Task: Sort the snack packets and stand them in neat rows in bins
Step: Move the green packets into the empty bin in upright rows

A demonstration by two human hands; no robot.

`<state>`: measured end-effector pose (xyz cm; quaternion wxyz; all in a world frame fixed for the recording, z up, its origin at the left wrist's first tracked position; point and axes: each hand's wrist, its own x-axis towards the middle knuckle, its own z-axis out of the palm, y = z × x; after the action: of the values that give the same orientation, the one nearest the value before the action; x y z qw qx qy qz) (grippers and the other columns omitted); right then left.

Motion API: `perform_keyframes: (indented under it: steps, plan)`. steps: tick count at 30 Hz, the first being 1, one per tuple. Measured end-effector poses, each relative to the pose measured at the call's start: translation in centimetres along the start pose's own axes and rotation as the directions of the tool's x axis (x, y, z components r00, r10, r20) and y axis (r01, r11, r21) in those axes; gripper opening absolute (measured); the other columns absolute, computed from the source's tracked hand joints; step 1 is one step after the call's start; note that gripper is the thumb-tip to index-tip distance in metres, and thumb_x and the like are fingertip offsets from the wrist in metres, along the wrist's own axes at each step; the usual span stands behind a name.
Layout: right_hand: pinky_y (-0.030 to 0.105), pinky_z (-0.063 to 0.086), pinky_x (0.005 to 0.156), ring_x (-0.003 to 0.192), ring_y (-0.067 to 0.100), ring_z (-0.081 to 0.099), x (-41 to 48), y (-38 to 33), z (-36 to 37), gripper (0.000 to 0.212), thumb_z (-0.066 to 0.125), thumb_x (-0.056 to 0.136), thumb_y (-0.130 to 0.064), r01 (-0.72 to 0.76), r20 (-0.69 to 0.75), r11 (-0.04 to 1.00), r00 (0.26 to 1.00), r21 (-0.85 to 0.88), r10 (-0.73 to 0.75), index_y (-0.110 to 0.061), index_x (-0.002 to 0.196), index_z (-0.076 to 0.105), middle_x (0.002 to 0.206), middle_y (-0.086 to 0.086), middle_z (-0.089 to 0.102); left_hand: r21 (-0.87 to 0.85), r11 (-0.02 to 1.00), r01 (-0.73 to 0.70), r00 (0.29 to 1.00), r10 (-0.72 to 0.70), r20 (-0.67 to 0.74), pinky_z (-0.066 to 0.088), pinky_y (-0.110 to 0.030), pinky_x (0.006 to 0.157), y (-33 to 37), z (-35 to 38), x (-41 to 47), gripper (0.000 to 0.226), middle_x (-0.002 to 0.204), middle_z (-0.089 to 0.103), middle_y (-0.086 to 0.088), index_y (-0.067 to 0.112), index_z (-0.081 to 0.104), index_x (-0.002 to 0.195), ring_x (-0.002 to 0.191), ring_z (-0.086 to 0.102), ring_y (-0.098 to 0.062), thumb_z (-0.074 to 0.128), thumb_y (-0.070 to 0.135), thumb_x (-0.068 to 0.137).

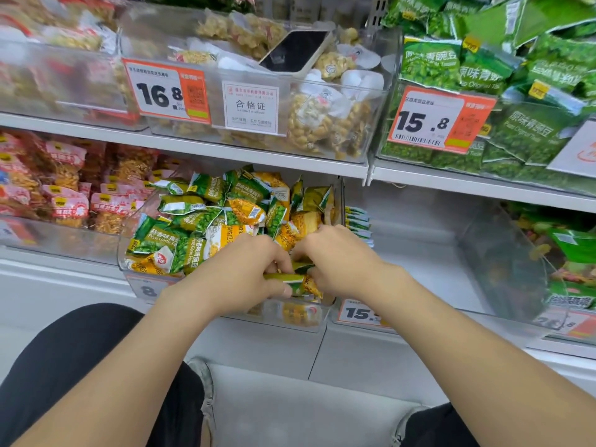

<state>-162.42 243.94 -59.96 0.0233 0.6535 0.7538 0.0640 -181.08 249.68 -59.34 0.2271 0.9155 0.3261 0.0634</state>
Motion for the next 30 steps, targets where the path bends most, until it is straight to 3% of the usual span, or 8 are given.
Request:
perform_keyframes:
  steps: [3,5,9,12,14,17,24,30]
  plan:
    - [0.044,0.056,0.072,0.088,0.030,0.061,-0.2,0.3,0.0,0.012,0.060,0.093,-0.018,-0.058,-0.073,0.985,0.995,0.160,0.070,-0.024,0.093,0.070,0.079,0.005,0.065,-0.071,0.997,0.003,0.993,-0.011,-0.119,0.036,-0.027,0.058,0.5,-0.4,-0.1,0.019,0.070,0.061,0.009,0.034,0.066,0.083,0.066,0.056,-0.001,0.068,0.041,0.100]
    - [0.045,0.055,0.073,0.092,0.026,0.058,-0.5,0.5,-0.4,0.017,0.054,0.101,-0.019,-0.112,-0.183,0.946,0.968,0.304,0.174,-0.024,0.107,0.070,0.089,0.005,0.069,-0.123,0.992,0.017,0.976,-0.043,-0.211,0.043,-0.035,0.061,0.7,-0.6,-0.2,0.025,0.073,0.065,0.004,0.030,0.063,0.083,0.069,0.059,-0.008,0.060,0.044,0.103]
    - [0.029,0.046,0.067,0.075,0.009,0.061,-2.2,1.1,-2.5,0.022,0.055,0.100,-0.020,-0.156,-0.431,0.823,0.790,0.547,0.436,-0.023,0.118,0.068,0.089,-0.004,0.072,-0.277,0.957,0.088,0.925,-0.181,-0.333,0.050,-0.036,0.067,1.3,-0.7,0.0,0.025,0.083,0.067,0.001,0.026,0.059,0.088,0.066,0.059,-0.017,0.057,0.046,0.104]
    - [0.022,0.047,0.056,0.054,0.007,0.062,-3.7,1.2,-3.7,0.020,0.051,0.099,-0.012,-0.091,-0.338,0.585,0.741,0.806,0.581,-0.026,0.106,0.064,0.075,-0.002,0.068,-0.411,0.909,0.066,0.913,-0.221,-0.344,0.061,-0.044,0.076,1.8,-0.8,0.1,0.019,0.098,0.073,0.000,0.028,0.064,0.097,0.067,0.072,-0.022,0.059,0.046,0.102]
    - [0.034,0.051,0.048,0.053,0.022,0.067,-4.3,1.2,-4.2,0.028,0.047,0.100,-0.005,-0.017,-0.215,0.371,0.791,0.928,0.574,-0.027,0.107,0.063,0.091,0.011,0.070,-0.431,0.901,0.053,0.921,-0.211,-0.328,0.056,-0.027,0.065,2.3,-0.9,0.0,0.014,0.082,0.074,0.001,0.035,0.065,0.093,0.058,0.067,-0.019,0.062,0.045,0.102]
    - [0.026,0.047,0.045,0.062,0.025,0.059,-5.1,1.3,-4.3,0.030,0.049,0.104,-0.005,-0.040,-0.055,0.185,0.877,0.982,0.478,-0.027,0.116,0.066,0.104,0.020,0.067,-0.585,0.810,0.025,0.931,-0.232,-0.281,0.042,-0.012,0.054,3.1,-0.8,0.0,0.006,0.063,0.068,0.017,0.041,0.068,0.092,0.056,0.060,-0.005,0.072,0.041,0.097]
    - [0.028,0.047,0.051,0.064,0.019,0.068,-6.8,2.3,-4.2,0.032,0.076,0.095,-0.016,-0.036,-0.042,0.191,0.921,0.981,0.387,-0.023,0.125,0.067,0.099,0.001,0.076,-0.837,0.546,-0.023,0.960,-0.222,-0.171,0.052,-0.011,0.063,4.8,-0.3,0.4,0.015,0.095,0.081,0.009,0.020,0.075,0.110,0.083,0.075,0.001,0.068,0.031,0.101]
    - [0.040,0.063,0.087,0.094,0.023,0.076,-7.6,3.1,-4.0,0.047,0.085,0.079,-0.023,0.004,-0.066,0.159,0.920,0.987,0.387,-0.018,0.122,0.067,0.104,0.005,0.081,-0.780,0.624,-0.055,0.945,-0.219,-0.242,0.065,-0.043,0.084,6.0,0.9,1.1,0.016,0.099,0.081,0.003,0.021,0.075,0.109,0.093,0.078,-0.017,0.062,0.029,0.105]
